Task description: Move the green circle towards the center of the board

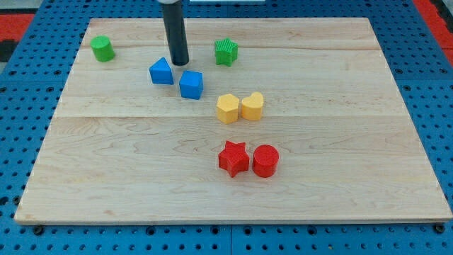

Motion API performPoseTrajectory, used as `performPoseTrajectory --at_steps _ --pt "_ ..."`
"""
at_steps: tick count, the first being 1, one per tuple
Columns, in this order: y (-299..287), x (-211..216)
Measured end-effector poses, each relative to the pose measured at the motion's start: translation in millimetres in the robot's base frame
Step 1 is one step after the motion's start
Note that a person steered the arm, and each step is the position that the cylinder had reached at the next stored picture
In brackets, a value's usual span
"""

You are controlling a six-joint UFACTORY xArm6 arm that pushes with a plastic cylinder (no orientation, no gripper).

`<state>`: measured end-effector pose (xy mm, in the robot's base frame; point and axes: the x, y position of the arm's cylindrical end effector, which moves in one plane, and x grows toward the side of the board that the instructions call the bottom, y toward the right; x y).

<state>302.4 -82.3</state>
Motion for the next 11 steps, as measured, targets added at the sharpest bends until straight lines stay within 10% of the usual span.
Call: performPoseTrajectory --at_steps 3,6,8,10,11 --pt "-7 38" --pt "-215 10" --pt "-39 -34" --pt "-124 -4" --pt "-55 6"
